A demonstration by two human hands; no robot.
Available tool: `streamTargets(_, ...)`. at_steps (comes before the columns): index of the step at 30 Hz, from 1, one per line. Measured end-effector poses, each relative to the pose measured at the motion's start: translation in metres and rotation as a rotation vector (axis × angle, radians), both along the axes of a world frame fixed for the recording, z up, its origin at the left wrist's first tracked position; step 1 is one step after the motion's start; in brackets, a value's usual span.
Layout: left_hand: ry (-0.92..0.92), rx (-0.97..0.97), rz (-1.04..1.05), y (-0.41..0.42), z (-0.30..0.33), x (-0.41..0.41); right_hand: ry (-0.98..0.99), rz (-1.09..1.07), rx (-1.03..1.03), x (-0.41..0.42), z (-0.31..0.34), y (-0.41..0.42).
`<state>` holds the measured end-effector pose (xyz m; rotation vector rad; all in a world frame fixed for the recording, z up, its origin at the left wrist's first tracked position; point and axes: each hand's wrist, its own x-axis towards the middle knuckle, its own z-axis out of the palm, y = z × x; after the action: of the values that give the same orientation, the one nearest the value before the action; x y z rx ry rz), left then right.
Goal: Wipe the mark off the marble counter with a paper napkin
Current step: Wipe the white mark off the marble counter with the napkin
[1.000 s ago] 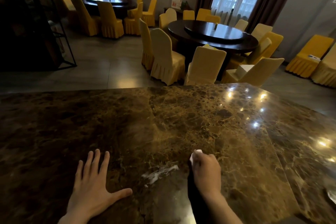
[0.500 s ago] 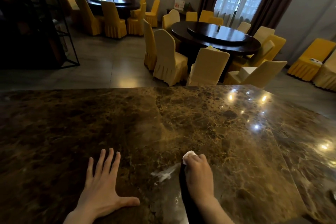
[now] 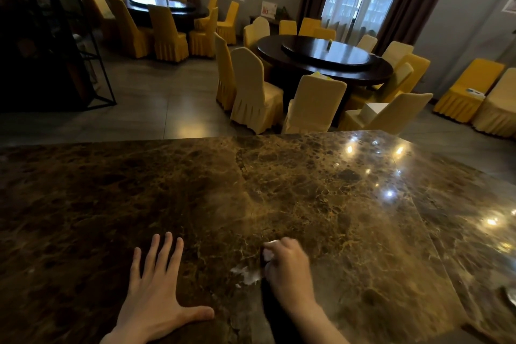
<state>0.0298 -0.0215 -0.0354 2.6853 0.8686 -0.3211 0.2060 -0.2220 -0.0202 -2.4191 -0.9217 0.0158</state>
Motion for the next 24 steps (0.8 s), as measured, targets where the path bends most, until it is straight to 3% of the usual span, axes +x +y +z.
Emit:
streamTargets(2, 0.013, 0.003, -0.004, 0.0, 0.0, 0.0, -0.016, 0.211, -0.05, -0.019, -0.005, 0.003)
streamTargets(4, 0.015, 0.005, -0.004, 0.0, 0.0, 0.0, -0.034, 0.28, -0.083, -0.015, -0.004, -0.006)
streamTargets(8, 0.022, 0.004, 0.001, -0.001, 0.003, 0.002, -0.084, -0.073, -0.074, 0.022, -0.001, -0.026)
streamTargets(10, 0.029, 0.002, -0.003, 0.0, 0.003, 0.002, -0.097, -0.112, -0.1, 0.018, -0.001, -0.018)
streamTargets(14, 0.032, -0.001, 0.002, 0.001, 0.001, 0.002, -0.125, 0.186, -0.075, -0.02, -0.014, -0.009)
streamTargets(17, 0.025, 0.011, 0.02, -0.001, -0.001, -0.011, -0.087, 0.276, -0.073, -0.016, -0.01, -0.021)
streamTargets(21, 0.012, 0.01, 0.031, 0.001, -0.003, -0.014, -0.039, -0.043, -0.035, 0.006, 0.006, -0.016)
streamTargets(24, -0.014, 0.0, 0.017, 0.003, -0.001, -0.006, 0.027, -0.047, 0.033, 0.004, 0.007, -0.009)
